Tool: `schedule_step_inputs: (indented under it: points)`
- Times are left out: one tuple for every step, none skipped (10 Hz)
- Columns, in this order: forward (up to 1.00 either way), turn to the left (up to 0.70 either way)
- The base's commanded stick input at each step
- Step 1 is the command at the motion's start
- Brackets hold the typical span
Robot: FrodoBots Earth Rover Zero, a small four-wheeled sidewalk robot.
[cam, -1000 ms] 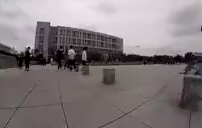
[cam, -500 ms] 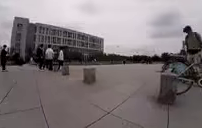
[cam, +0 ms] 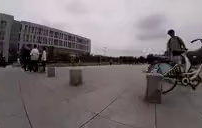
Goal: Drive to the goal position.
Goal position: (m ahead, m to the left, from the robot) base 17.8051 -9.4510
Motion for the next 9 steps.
schedule_step_inputs:
  points:
    - [0.66, 0.00]
    - [0.66, 0.00]
    - [0.66, 0.00]
    - [0.66, 0.00]
    - [0.66, 0.00]
    - [0.66, 0.00]
    - [0.65, 0.00]
    - [0.65, 0.00]
    - [0.63, 0.00]
